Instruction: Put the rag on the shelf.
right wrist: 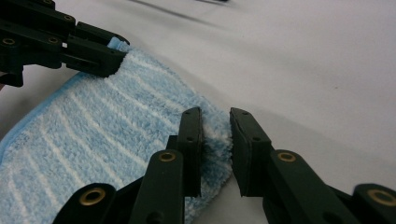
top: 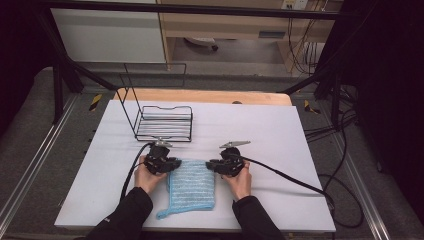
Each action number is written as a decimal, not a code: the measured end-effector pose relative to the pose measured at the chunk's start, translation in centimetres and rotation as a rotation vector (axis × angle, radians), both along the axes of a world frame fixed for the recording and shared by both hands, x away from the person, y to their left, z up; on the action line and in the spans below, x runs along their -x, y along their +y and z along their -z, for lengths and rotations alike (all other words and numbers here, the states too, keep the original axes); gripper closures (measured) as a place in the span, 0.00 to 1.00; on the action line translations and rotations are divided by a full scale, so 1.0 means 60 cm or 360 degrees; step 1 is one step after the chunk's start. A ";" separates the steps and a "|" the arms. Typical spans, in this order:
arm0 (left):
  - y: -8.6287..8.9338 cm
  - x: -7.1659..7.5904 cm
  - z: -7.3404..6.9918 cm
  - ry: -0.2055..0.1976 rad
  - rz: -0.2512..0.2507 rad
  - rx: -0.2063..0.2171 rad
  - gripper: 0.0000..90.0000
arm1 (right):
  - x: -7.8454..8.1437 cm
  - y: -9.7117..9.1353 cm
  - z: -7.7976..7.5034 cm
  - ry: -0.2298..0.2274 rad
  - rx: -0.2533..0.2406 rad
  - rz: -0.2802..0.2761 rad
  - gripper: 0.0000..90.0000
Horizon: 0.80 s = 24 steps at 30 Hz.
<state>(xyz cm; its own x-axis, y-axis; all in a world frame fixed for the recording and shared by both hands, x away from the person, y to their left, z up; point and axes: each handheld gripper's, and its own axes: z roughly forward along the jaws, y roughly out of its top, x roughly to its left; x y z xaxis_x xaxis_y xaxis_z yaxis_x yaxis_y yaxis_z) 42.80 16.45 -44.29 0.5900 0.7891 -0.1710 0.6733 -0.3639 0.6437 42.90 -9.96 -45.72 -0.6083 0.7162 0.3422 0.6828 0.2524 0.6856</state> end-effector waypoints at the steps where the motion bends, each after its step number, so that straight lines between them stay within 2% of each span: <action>1: 0.000 0.000 0.000 0.0000 0.0000 0.0001 0.83 | 0.000 0.000 0.000 0.0009 -0.0005 0.0000 0.85; 7: 0.003 0.000 0.000 0.0009 -0.0010 0.0028 0.86 | -0.001 -0.001 -0.003 0.0026 -0.0020 -0.0001 0.90; 15: 0.008 0.002 -0.007 -0.0001 -0.0023 0.0076 0.89 | 0.003 -0.004 -0.014 0.0013 -0.0045 0.0010 0.91; 24: 0.019 0.020 -0.031 -0.0076 -0.0022 0.0153 0.89 | 0.017 -0.010 -0.037 -0.0062 -0.0121 0.0008 0.91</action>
